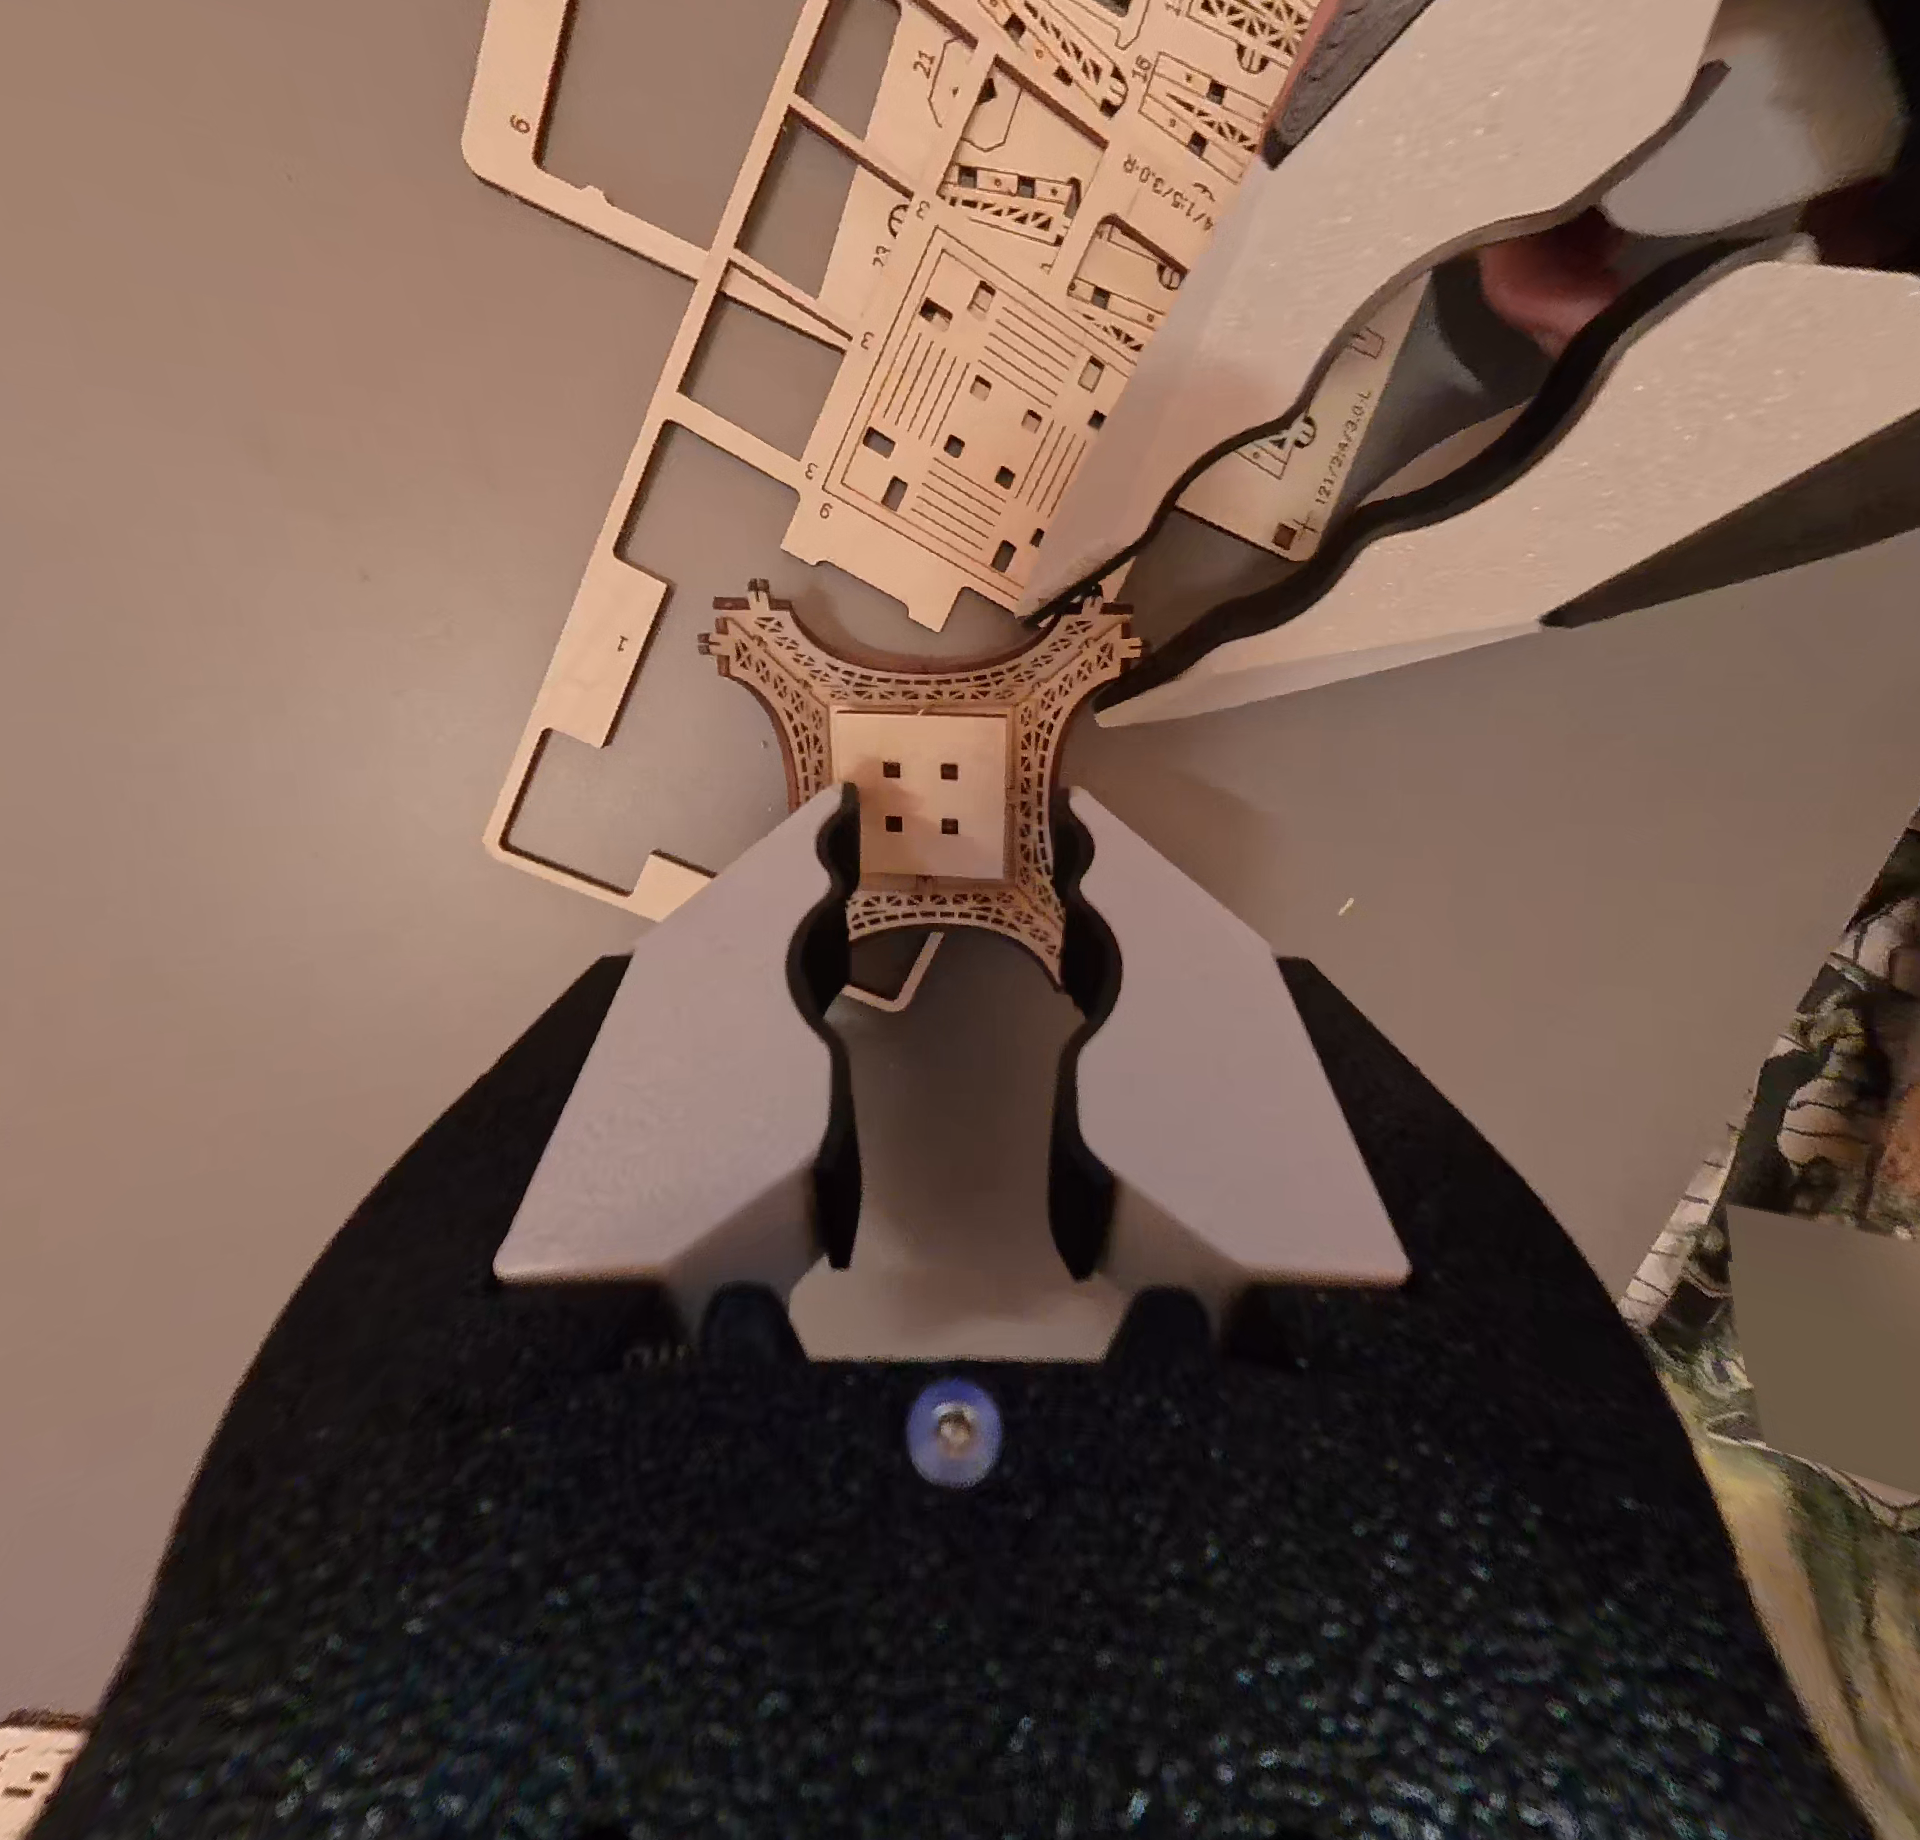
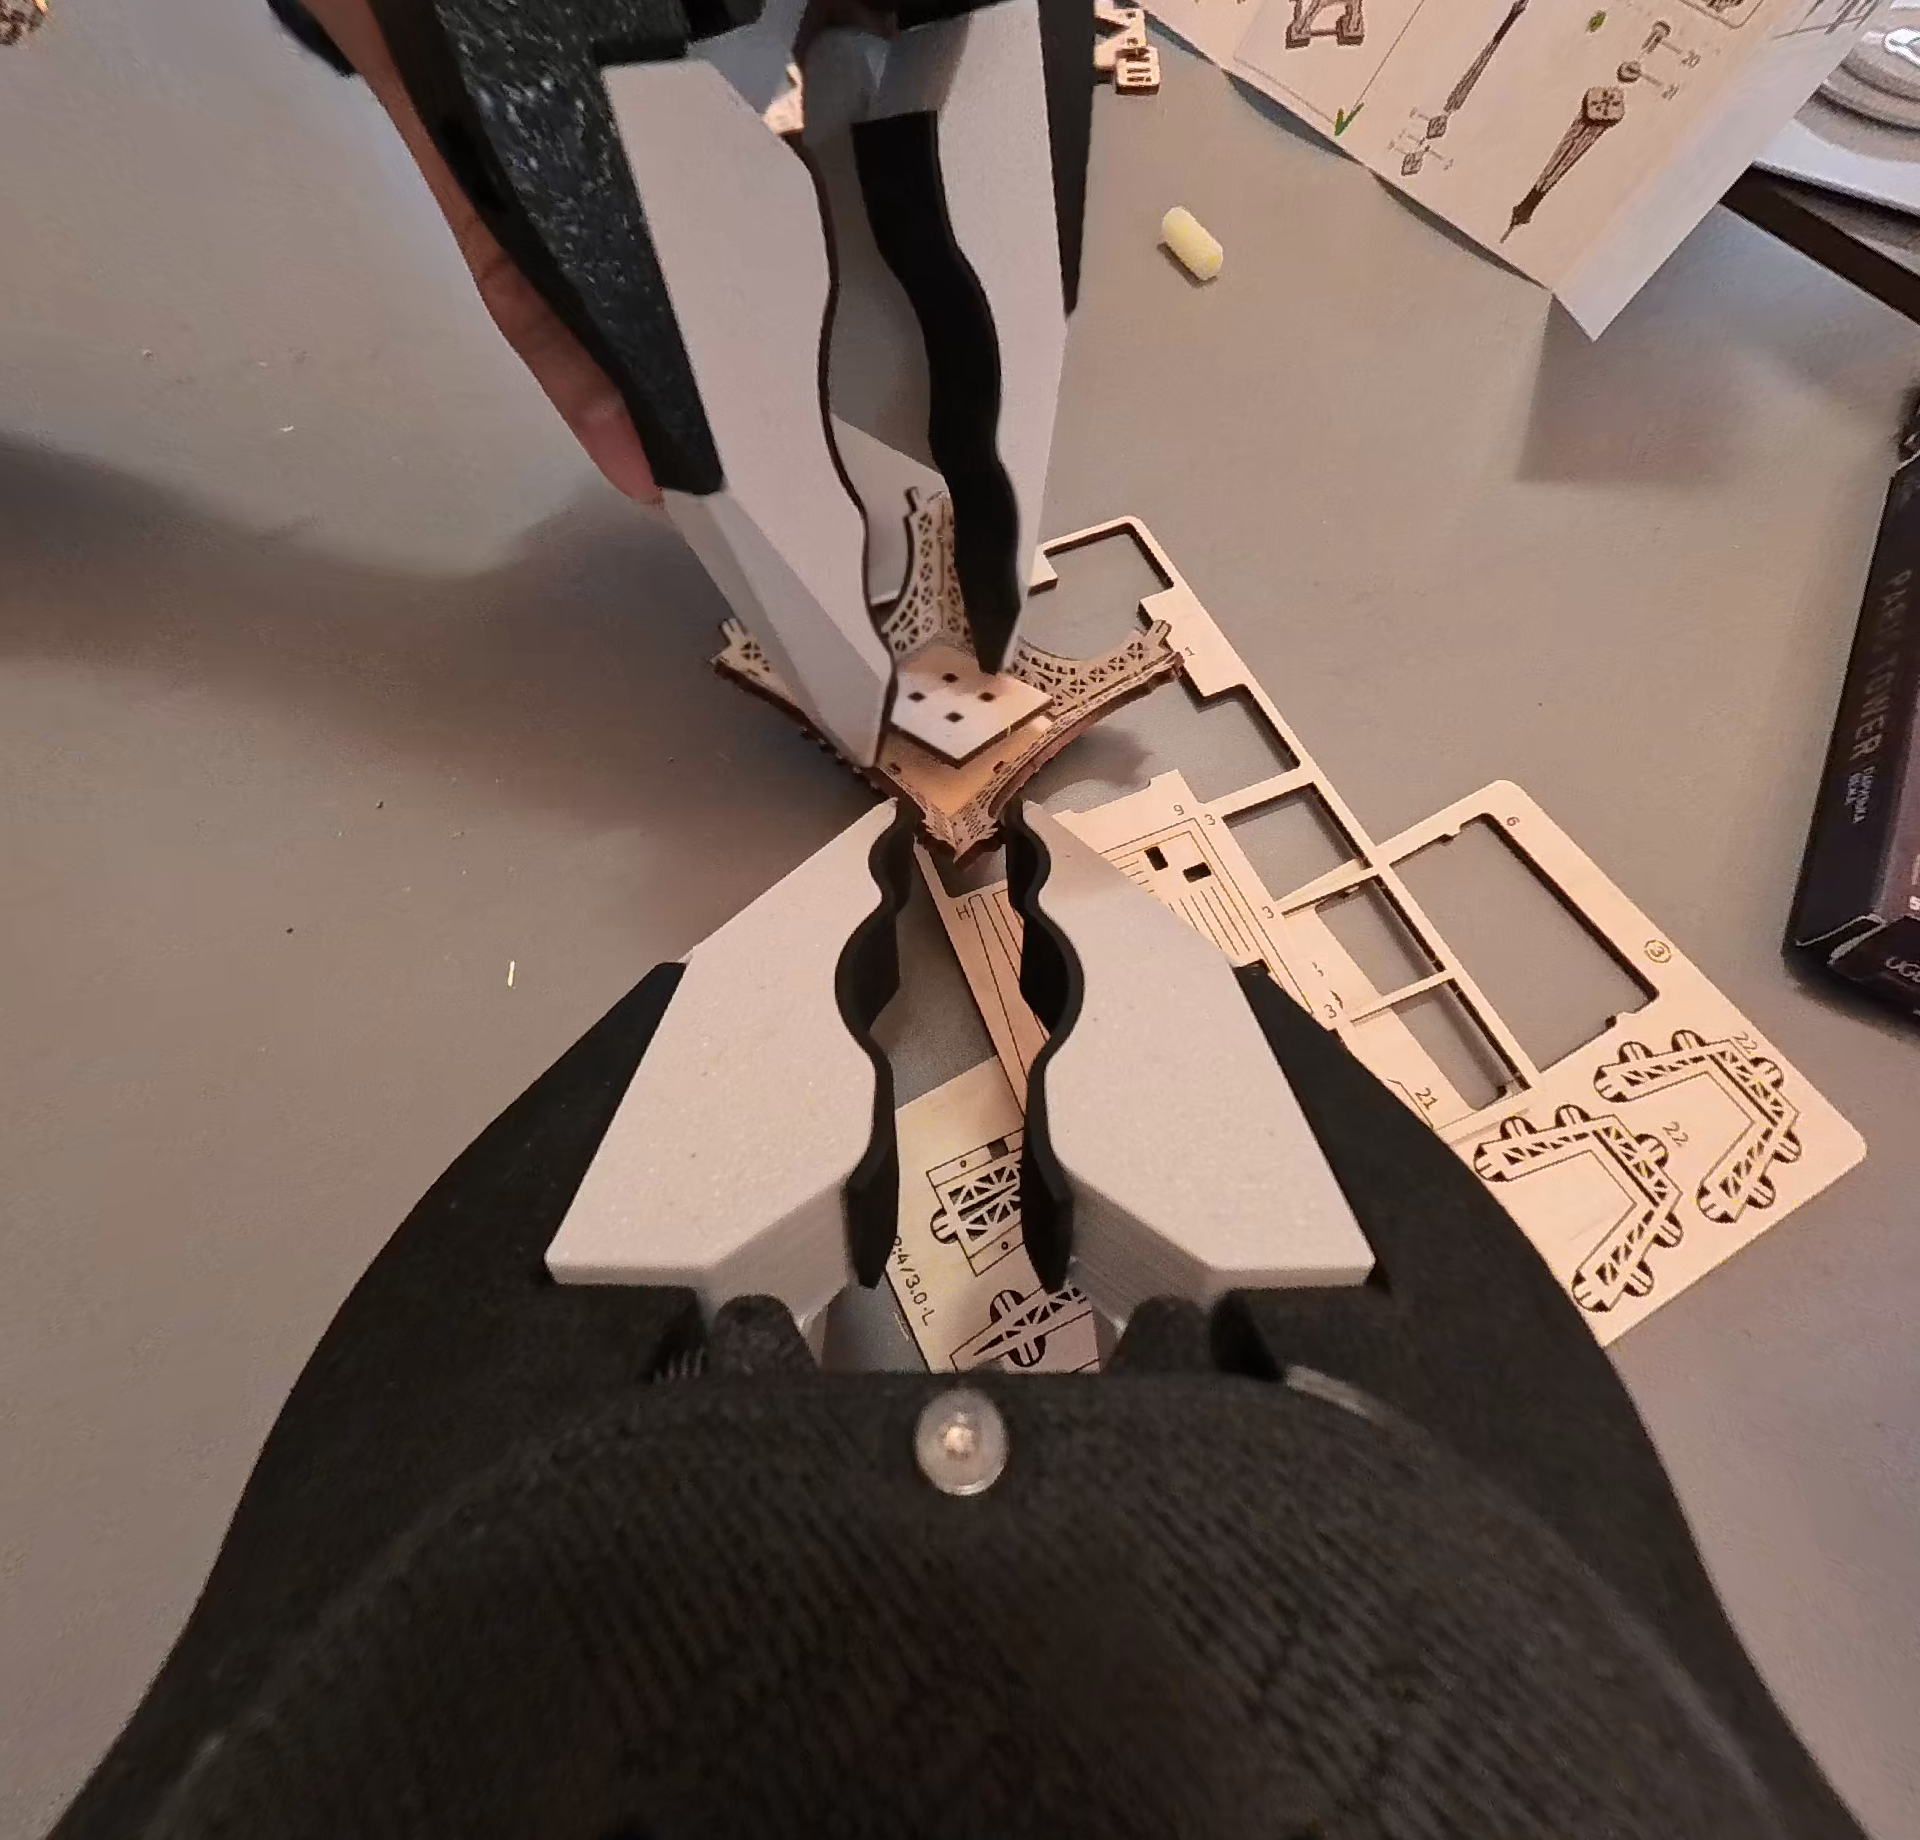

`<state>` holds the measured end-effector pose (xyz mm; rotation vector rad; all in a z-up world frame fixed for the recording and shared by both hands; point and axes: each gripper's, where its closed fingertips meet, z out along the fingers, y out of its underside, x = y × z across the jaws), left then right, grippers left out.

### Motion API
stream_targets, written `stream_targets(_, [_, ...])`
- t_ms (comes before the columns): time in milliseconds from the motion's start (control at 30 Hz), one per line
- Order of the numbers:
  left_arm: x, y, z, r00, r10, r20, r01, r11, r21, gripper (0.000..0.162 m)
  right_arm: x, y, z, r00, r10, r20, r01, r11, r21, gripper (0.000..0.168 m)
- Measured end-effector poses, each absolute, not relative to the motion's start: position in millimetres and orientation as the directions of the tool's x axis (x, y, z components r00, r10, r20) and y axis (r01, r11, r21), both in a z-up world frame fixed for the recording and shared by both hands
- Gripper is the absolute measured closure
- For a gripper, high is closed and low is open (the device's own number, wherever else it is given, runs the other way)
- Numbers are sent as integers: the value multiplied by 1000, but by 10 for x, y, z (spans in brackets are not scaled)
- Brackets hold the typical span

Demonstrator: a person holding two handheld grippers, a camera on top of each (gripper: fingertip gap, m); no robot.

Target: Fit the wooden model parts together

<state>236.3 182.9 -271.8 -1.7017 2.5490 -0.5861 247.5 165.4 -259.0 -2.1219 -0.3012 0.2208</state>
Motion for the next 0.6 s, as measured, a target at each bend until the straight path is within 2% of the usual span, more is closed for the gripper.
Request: stream_targets(600, [2424, 1907, -2716, -390, -906, 167, -893, 328, -308, 127, 2470, 1654, -2592, 952, 302, -43, 127, -522, -844, 154])
